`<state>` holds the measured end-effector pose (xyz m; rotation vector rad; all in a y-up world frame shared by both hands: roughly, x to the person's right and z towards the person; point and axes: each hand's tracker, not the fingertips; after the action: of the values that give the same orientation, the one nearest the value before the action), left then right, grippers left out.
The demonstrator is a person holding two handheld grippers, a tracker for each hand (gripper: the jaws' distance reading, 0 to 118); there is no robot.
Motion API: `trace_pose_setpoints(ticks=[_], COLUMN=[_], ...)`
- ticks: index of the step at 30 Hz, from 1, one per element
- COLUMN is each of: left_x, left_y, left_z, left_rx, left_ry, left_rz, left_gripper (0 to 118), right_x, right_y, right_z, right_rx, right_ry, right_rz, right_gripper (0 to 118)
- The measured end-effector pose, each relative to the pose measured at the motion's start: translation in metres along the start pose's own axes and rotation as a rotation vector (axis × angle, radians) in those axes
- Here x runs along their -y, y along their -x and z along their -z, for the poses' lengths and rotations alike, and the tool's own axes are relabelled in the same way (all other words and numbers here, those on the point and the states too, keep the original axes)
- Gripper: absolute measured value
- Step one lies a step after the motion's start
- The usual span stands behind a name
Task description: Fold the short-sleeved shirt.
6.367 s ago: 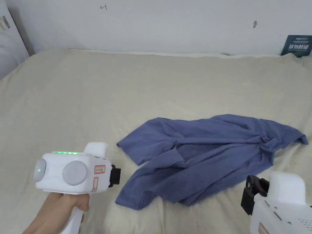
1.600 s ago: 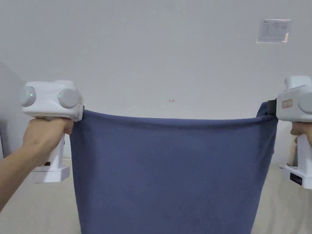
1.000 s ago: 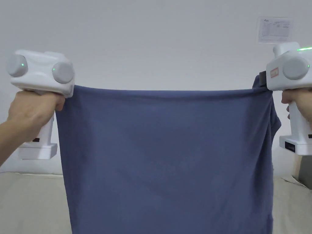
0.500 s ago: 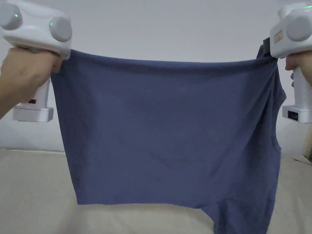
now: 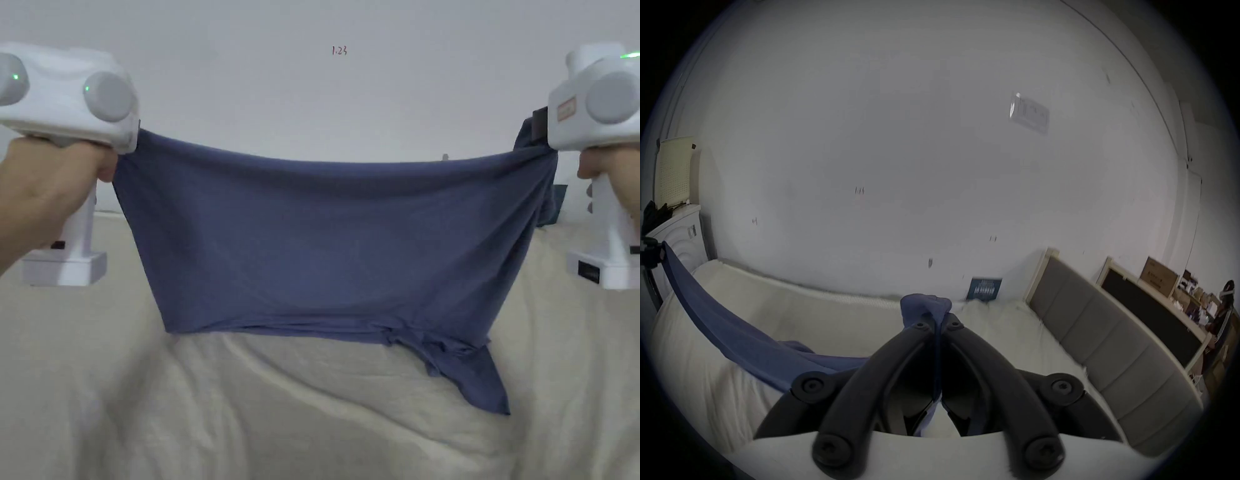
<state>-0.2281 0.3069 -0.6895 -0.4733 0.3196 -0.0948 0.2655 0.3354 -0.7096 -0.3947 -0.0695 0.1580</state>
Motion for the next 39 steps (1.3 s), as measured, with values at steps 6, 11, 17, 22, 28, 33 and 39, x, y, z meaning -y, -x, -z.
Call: trace_pose_setpoints(ticks=[6,11,17,22,28,33,39], left_x=[0.077,0.153,0.234,0.295,0.358,0.4,0.432], left_y=[0.009,0.021,0.045,0.063,0.081,0.089,0.101], left_z=[-0.045,-0.096,-0.153,-0.199,-0.24,-0.261,-0.274], left_rx=[0.053,0.063,0.079,0.085,0.096,0.112,0.129], left_ry=[0.068,0.147,0.246,0.312,0.398,0.457,0.497], left_rz=[0.012,0.06,0.044,0.039,0.038,0.02,0.007], left_gripper=[0,0,0,0,0,0,0], right_x=[0.085,0.162,0.252,0.321,0.385,0.427,0.458], right_y=[-0.006,-0.003,0.0,-0.002,-0.01,-0.01,-0.013], right_z=[-0.055,-0.118,-0.19,-0.234,-0.276,-0.298,-0.32], right_rx=[-0.041,-0.067,-0.114,-0.114,-0.13,-0.136,-0.128], right_ry=[0.06,0.162,0.255,0.325,0.391,0.456,0.488], right_rz=[0.031,0.038,0.125,0.13,0.201,0.22,0.218], right_gripper=[4,4,4,4,4,4,4])
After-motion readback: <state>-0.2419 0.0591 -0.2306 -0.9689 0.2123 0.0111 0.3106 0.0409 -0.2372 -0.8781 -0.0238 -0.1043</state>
